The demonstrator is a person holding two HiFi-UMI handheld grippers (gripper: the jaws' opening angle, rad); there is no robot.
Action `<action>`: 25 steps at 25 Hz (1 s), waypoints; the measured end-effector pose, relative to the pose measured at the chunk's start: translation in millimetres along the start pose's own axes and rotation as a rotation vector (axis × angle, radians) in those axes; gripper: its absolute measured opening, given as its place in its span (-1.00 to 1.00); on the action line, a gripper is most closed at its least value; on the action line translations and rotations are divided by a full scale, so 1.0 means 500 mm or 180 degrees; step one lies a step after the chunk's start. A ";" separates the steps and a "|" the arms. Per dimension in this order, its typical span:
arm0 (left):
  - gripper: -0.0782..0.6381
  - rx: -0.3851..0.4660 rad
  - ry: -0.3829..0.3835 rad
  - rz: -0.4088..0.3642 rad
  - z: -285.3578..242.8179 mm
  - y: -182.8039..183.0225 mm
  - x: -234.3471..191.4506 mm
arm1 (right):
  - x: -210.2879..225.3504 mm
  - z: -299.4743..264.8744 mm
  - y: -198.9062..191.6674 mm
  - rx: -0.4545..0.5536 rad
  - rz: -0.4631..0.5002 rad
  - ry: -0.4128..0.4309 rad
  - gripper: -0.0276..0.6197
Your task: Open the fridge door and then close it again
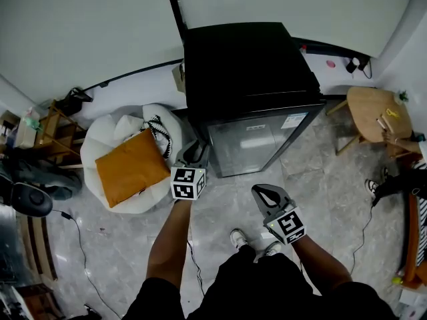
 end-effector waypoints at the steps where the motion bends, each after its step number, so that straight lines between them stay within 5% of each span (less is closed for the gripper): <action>1: -0.43 -0.0007 0.0009 0.0000 0.001 -0.001 0.000 | -0.004 0.001 -0.003 0.0001 -0.0016 0.0011 -0.85; 25: -0.46 0.0069 0.0098 -0.0041 0.061 -0.033 0.056 | -0.026 0.006 0.003 0.0176 -0.0084 0.0119 -0.85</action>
Point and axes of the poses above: the fingertips, and each gripper's own axes: z backward along the fingers, x to its right, y out of its top, the point moved 3 cm from there along z, backward along the fingers, and after that the axes turned 2 degrees about z, right-handed, at the moved point
